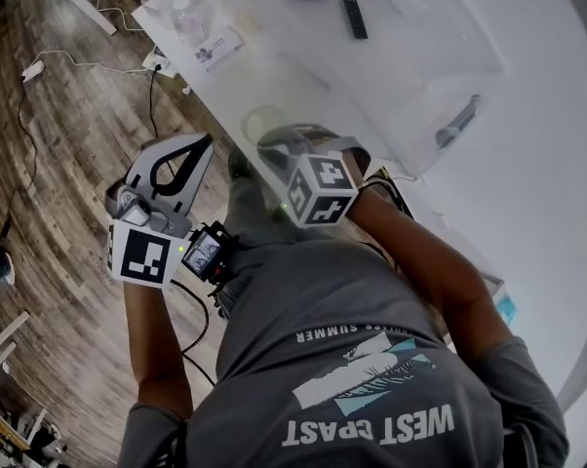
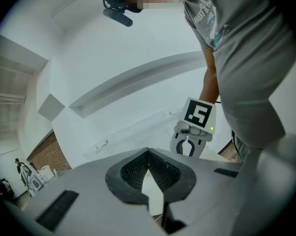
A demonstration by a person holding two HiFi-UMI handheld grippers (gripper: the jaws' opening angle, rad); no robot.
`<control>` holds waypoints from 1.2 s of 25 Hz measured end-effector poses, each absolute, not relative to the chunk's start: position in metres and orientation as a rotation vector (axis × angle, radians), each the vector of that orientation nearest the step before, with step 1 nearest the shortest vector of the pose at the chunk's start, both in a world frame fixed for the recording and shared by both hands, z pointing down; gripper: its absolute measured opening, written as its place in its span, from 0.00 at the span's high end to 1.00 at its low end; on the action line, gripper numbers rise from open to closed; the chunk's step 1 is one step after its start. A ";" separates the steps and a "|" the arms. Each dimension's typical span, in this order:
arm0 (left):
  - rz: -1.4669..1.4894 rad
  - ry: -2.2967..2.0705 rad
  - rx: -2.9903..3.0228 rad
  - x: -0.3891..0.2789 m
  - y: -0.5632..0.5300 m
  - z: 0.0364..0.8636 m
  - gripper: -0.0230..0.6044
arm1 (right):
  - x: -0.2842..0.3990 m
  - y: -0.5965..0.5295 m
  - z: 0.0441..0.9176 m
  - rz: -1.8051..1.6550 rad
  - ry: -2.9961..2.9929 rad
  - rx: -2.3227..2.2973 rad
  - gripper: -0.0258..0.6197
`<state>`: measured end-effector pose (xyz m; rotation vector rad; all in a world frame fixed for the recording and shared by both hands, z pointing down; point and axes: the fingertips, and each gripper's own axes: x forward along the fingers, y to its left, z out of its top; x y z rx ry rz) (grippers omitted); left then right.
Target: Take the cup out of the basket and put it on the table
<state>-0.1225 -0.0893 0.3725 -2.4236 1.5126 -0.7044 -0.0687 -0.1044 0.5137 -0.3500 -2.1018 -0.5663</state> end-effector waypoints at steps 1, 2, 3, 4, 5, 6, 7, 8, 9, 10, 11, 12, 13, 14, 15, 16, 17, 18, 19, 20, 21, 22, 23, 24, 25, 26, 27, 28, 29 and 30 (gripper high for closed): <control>-0.702 1.516 -2.426 -0.123 -0.088 0.374 0.95 | -0.067 -0.103 0.523 -0.556 -2.086 -0.358 0.91; -0.701 1.519 -2.427 -0.124 -0.087 0.375 0.95 | -0.066 -0.103 0.532 -0.547 -2.071 -0.364 0.91; -0.700 1.523 -2.428 -0.125 -0.086 0.377 0.95 | -0.064 -0.102 0.541 -0.537 -2.056 -0.370 0.91; -0.701 1.527 -2.430 -0.126 -0.086 0.378 0.95 | -0.062 -0.103 0.550 -0.528 -2.041 -0.374 0.91; -0.702 1.531 -2.432 -0.127 -0.085 0.380 0.95 | -0.060 -0.103 0.558 -0.517 -2.025 -0.378 0.91; -0.703 1.536 -2.435 -0.127 -0.085 0.381 0.95 | -0.058 -0.104 0.566 -0.507 -2.010 -0.382 0.91; -0.704 1.539 -2.437 -0.128 -0.084 0.382 0.95 | -0.056 -0.104 0.573 -0.499 -1.995 -0.386 0.91; -0.704 1.542 -2.438 -0.128 -0.083 0.383 0.95 | -0.054 -0.103 0.579 -0.492 -1.980 -0.390 0.91; -0.705 1.544 -2.439 -0.128 -0.082 0.383 0.95 | -0.053 -0.103 0.584 -0.488 -1.967 -0.395 0.91; -0.706 1.545 -2.439 -0.129 -0.081 0.384 0.95 | -0.052 -0.102 0.588 -0.486 -1.957 -0.399 0.91; -0.707 1.546 -2.439 -0.129 -0.080 0.384 0.95 | -0.051 -0.102 0.592 -0.484 -1.948 -0.401 0.91; -0.708 1.547 -2.440 -0.129 -0.080 0.385 0.95 | -0.051 -0.103 0.595 -0.483 -1.940 -0.402 0.91; -0.708 1.548 -2.441 -0.130 -0.079 0.386 0.95 | -0.050 -0.103 0.599 -0.480 -1.931 -0.401 0.91; -0.708 1.550 -2.441 -0.131 -0.078 0.386 0.95 | -0.049 -0.103 0.603 -0.477 -1.924 -0.399 0.91; -0.708 1.551 -2.441 -0.131 -0.077 0.387 0.95 | -0.048 -0.104 0.606 -0.473 -1.917 -0.395 0.91; -0.709 1.551 -2.439 -0.131 -0.076 0.387 0.95 | -0.047 -0.105 0.608 -0.472 -1.913 -0.391 0.91; -0.709 1.551 -2.438 -0.132 -0.075 0.387 0.95 | -0.047 -0.105 0.609 -0.473 -1.911 -0.386 0.91; -0.710 1.551 -2.436 -0.132 -0.075 0.387 0.95 | -0.046 -0.105 0.609 -0.475 -1.909 -0.384 0.91; -0.712 1.551 -2.435 -0.133 -0.074 0.387 0.95 | -0.046 -0.106 0.609 -0.478 -1.907 -0.382 0.91; -0.713 1.551 -2.434 -0.133 -0.074 0.386 0.95 | -0.046 -0.106 0.609 -0.480 -1.907 -0.381 0.91; -0.713 1.551 -2.434 -0.133 -0.073 0.385 0.95 | -0.046 -0.106 0.608 -0.480 -1.908 -0.379 0.90; -0.713 1.549 -2.433 -0.132 -0.073 0.385 0.95 | -0.046 -0.107 0.607 -0.480 -1.911 -0.376 0.89; -0.714 1.547 -2.432 -0.132 -0.073 0.384 0.95 | -0.045 -0.107 0.606 -0.480 -1.916 -0.372 0.88; -0.717 1.543 -2.431 -0.131 -0.073 0.383 0.95 | -0.045 -0.108 0.603 -0.481 -1.925 -0.368 0.87; -0.721 1.539 -2.428 -0.131 -0.073 0.382 0.95 | -0.046 -0.107 0.599 -0.480 -1.937 -0.363 0.85; -0.726 1.535 -2.425 -0.130 -0.072 0.380 0.95 | -0.047 -0.107 0.593 -0.479 -1.953 -0.357 0.83; -0.730 1.532 -2.421 -0.130 -0.072 0.379 0.95 | -0.049 -0.106 0.586 -0.481 -1.972 -0.348 0.82; -0.735 1.528 -2.417 -0.130 -0.072 0.376 0.95 | -0.052 -0.106 0.575 -0.487 -1.997 -0.335 0.80; -0.739 1.524 -2.413 -0.130 -0.071 0.374 0.95 | -0.054 -0.105 0.562 -0.496 -2.032 -0.317 0.80; -0.745 1.520 -2.409 -0.129 -0.071 0.371 0.95 | -0.057 -0.104 0.546 -0.508 -2.076 -0.295 0.80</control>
